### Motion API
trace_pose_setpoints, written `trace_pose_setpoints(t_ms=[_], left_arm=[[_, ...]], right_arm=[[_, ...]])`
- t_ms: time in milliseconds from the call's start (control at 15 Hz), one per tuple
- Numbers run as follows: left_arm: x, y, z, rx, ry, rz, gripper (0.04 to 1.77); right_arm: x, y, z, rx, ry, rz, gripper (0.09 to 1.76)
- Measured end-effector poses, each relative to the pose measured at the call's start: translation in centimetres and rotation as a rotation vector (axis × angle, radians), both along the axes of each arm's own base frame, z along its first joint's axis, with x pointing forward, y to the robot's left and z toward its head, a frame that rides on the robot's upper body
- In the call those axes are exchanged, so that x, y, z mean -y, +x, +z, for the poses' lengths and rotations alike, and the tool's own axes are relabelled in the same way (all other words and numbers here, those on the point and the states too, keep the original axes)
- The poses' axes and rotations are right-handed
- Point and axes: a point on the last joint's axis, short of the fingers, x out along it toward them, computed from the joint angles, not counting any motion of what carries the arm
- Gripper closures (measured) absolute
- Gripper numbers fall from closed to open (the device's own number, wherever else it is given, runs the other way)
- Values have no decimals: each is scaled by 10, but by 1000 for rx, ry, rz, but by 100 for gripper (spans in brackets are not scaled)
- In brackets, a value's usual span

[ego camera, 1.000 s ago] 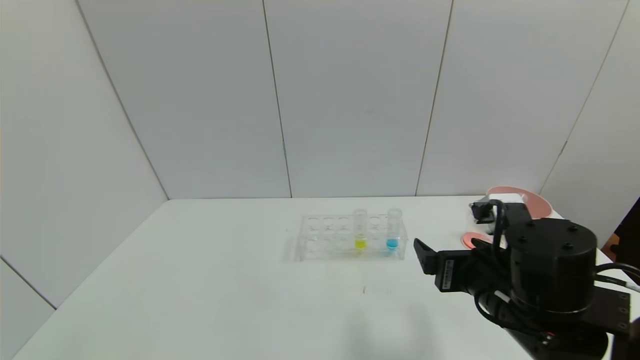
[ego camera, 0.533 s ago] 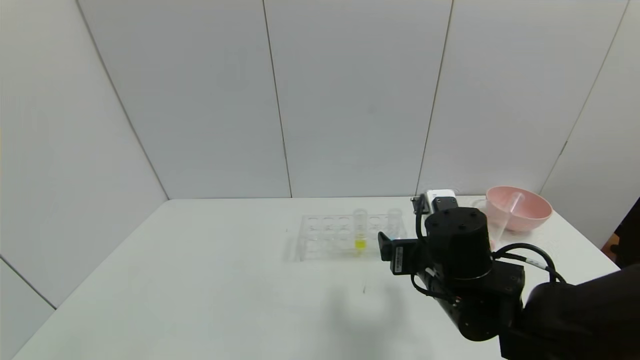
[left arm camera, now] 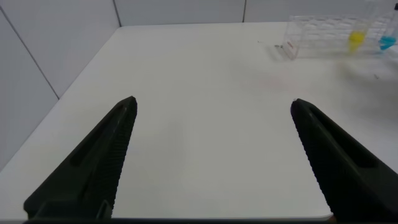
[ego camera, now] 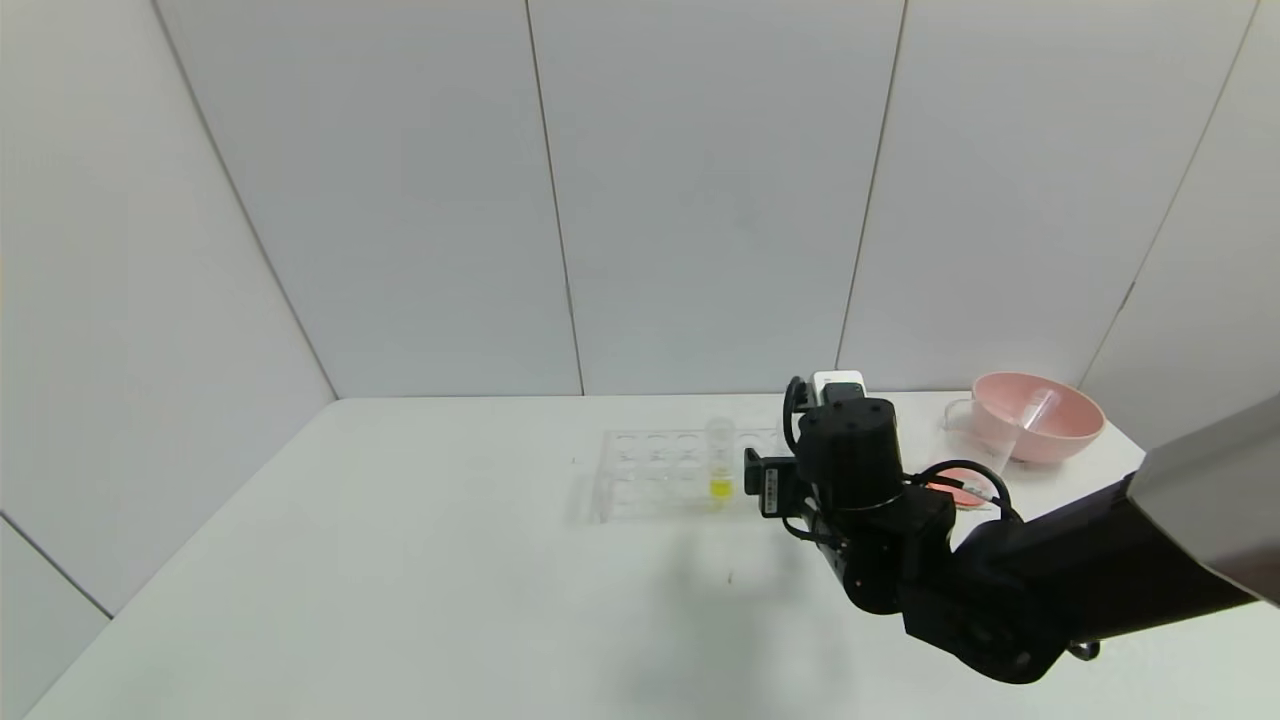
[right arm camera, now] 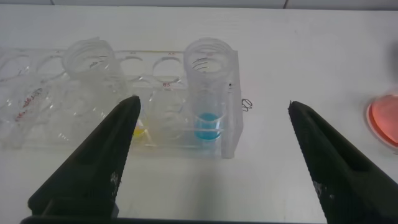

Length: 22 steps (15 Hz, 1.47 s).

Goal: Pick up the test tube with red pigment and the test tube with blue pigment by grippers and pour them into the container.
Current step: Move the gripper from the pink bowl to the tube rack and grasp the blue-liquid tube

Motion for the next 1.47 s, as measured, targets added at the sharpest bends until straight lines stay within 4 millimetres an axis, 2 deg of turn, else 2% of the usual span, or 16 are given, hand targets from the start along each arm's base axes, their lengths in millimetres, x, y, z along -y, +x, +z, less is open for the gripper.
trace_pose_setpoints(t_ms=[800, 1267, 1333, 1467], left_arm=[[0, 0, 0, 0, 0, 0, 5], [0, 0, 0, 0, 0, 0, 5], [0, 0, 0, 0, 0, 0, 5], [0, 0, 0, 0, 0, 0, 5]], right_arm=[[-2, 28, -13, 7, -8, -35, 14], [-3, 32, -14, 11, -17, -34, 14], [-4, 32, -14, 11, -18, -33, 22], [-4, 31, -15, 10, -18, -31, 57]])
